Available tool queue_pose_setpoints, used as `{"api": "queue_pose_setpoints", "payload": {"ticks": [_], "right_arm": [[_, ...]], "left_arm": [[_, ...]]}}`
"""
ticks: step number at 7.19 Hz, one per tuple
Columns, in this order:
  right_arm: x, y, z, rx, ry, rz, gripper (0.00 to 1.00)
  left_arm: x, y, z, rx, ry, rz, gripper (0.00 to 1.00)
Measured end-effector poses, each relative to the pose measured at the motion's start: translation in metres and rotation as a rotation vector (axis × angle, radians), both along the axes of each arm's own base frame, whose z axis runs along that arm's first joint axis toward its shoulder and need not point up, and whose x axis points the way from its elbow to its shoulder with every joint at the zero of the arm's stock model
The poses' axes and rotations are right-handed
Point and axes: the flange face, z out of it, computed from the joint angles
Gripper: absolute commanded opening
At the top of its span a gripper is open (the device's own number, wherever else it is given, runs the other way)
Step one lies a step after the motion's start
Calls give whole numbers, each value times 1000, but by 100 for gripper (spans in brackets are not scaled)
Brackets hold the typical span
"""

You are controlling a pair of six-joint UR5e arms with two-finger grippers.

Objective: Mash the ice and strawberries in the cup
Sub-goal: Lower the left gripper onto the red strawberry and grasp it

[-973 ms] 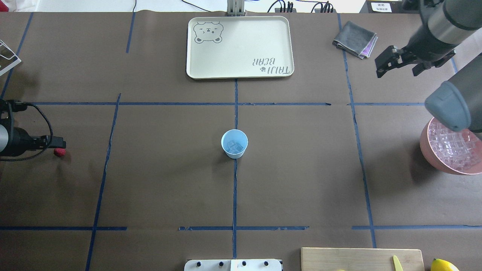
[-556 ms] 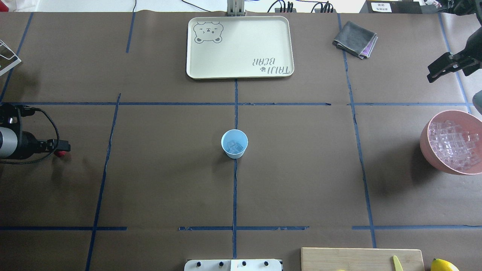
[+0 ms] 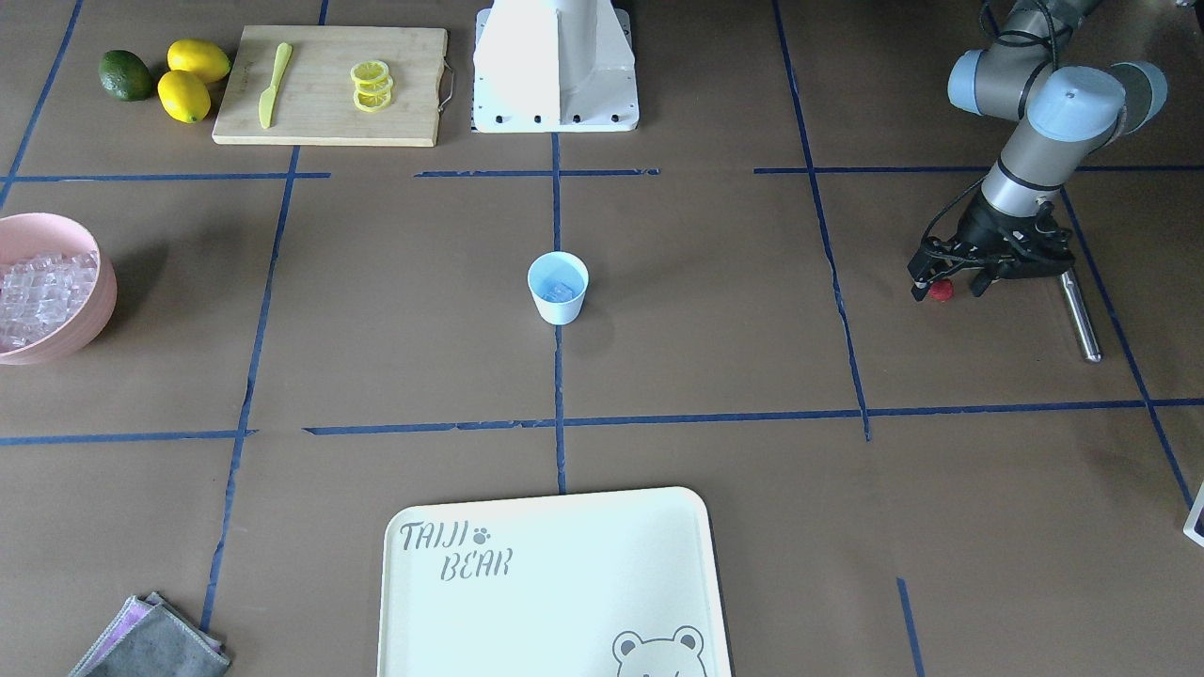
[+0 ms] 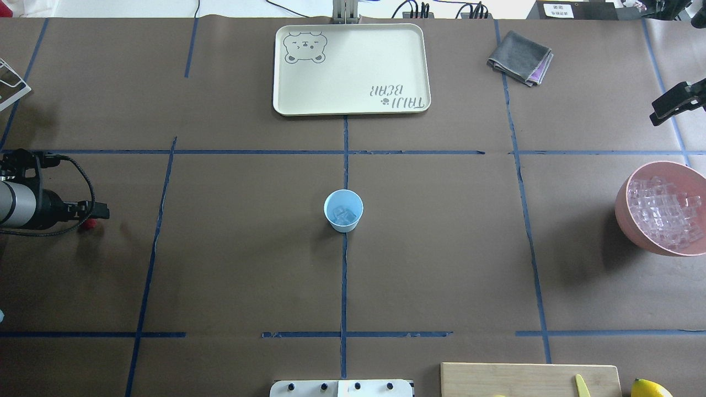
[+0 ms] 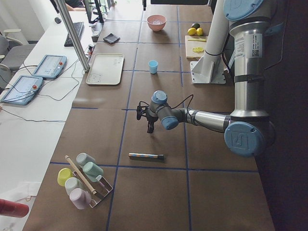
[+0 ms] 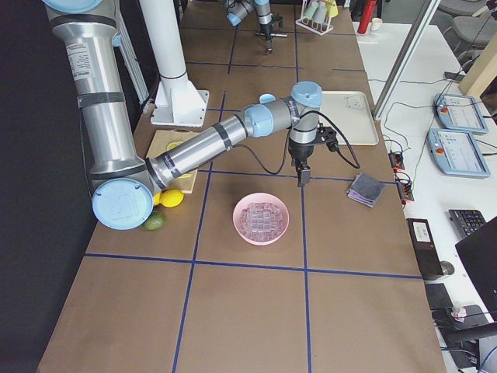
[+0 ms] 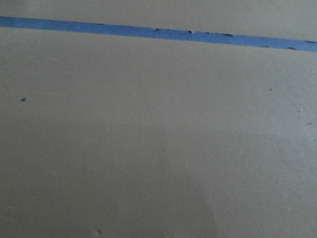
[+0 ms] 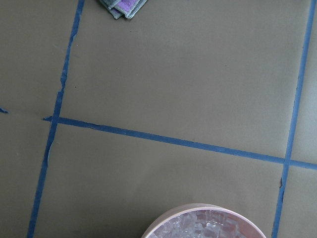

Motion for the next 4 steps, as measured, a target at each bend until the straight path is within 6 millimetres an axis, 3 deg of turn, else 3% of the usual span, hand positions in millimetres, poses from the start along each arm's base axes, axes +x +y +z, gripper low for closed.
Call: {"api": "queue_pose_setpoints", "payload": {"ticks": [2, 4], "right_arm": [[3, 0, 1, -1, 0, 4, 99], [4, 1, 2, -3, 0, 6, 99]], "left_arm": [[1, 0, 0, -4, 2, 3, 53], [0, 2, -1, -5, 3, 5, 45]]}}
